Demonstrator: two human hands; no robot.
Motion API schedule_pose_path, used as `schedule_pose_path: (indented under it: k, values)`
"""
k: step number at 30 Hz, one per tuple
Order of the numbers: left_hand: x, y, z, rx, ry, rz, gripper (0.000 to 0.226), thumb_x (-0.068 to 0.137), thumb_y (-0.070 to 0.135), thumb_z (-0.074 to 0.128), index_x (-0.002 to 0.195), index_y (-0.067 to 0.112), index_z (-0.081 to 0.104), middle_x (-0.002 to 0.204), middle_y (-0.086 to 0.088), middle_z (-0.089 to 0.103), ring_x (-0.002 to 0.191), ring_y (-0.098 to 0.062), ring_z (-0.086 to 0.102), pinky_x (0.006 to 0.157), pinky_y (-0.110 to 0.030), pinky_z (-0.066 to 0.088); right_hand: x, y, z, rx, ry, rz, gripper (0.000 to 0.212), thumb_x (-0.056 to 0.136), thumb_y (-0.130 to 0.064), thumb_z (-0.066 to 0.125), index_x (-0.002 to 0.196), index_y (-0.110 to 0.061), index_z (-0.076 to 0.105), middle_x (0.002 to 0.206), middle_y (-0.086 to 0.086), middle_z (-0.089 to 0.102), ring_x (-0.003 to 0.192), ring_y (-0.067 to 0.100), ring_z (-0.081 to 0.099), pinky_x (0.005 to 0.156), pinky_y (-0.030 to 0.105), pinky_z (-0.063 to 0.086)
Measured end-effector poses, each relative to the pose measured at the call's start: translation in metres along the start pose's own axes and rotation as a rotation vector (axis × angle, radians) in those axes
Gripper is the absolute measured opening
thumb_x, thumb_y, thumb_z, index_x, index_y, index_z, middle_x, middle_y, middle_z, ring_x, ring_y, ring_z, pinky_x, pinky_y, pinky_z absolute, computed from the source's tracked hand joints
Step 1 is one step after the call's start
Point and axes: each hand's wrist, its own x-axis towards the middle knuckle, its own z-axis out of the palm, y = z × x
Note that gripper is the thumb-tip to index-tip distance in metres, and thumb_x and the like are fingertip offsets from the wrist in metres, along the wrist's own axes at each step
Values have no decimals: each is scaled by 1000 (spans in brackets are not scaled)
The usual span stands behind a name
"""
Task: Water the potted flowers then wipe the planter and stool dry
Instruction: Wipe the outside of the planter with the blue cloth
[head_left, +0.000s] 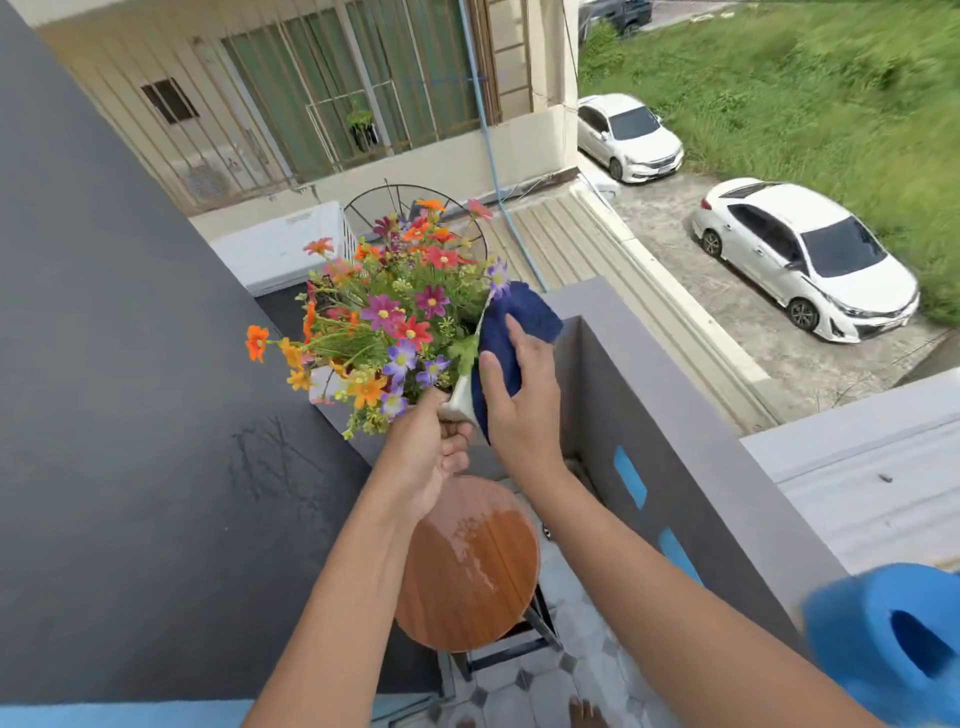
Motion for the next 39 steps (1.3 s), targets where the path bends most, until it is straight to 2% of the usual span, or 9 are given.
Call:
schedule_pose_path:
  k: [3,8,10,14,20,27,32,35,39]
  values:
    - [3,6,-5,-26,9,2,30,97,19,42,71,6,49,54,-8,46,33,-8,28,33,-18,21,-39,16,-1,-10,-32,-6,43,98,-13,59,140,-8,50,120,-17,48,116,-10,44,102,10,32]
    - [-2,-4,-9,-21,-26,-24,21,99,16,41,82,7,49,55,-4,46,32,-7,29,31,-19,23,-42,32,-4,29,2,251,43,102,-19,53,144,-10,46,142,5,47,130,13,43,113,43,35]
    - [-2,-7,-8,-3,-8,-12,22,99,16,40,82,7,49,54,-4,47,32,-7,29,32,-19,23,-36,21,-2,67,29,235,41,102,-18,53,142,-11,48,141,4,49,129,11,45,113,38,36]
    - [-5,-6,-3,75,-9,20,32,100,19,36,77,5,54,56,-6,47,35,-8,28,34,-21,21,-18,-8,4,116,94,54,35,100,-10,56,136,-9,55,124,-1,53,116,-14,44,103,9,32]
    - [-21,0,-6,-17,-122,19,25,99,15,38,79,6,50,58,-7,49,40,-10,31,36,-21,24,34,2,-4,-64,163,-107,38,100,-7,54,138,-3,51,121,11,53,109,-24,37,96,-2,24]
    - [-17,1,-10,-24,-54,23,24,97,15,43,76,6,51,59,-7,49,39,-9,31,33,-19,27,17,32,-4,-113,80,30,38,102,-8,50,139,-1,50,123,15,53,102,-8,37,90,-7,22]
    - [-10,3,-7,-58,34,70,29,100,19,40,77,7,51,53,-4,49,35,-8,33,37,-22,29,-28,16,5,-22,-27,-121,30,98,-3,52,127,1,59,117,3,58,109,3,51,98,7,33]
    - [-10,3,-6,-1,44,105,34,101,20,36,74,10,54,46,0,52,32,-8,39,42,-24,33,-28,-4,14,44,12,-130,30,98,-4,52,127,0,59,114,1,55,107,0,51,97,7,33]
    - [-15,5,-16,117,-4,105,26,99,16,36,78,9,49,57,-6,49,37,-7,29,35,-20,20,18,-17,6,5,116,-53,33,102,-10,50,133,0,55,119,2,55,113,7,47,99,8,31]
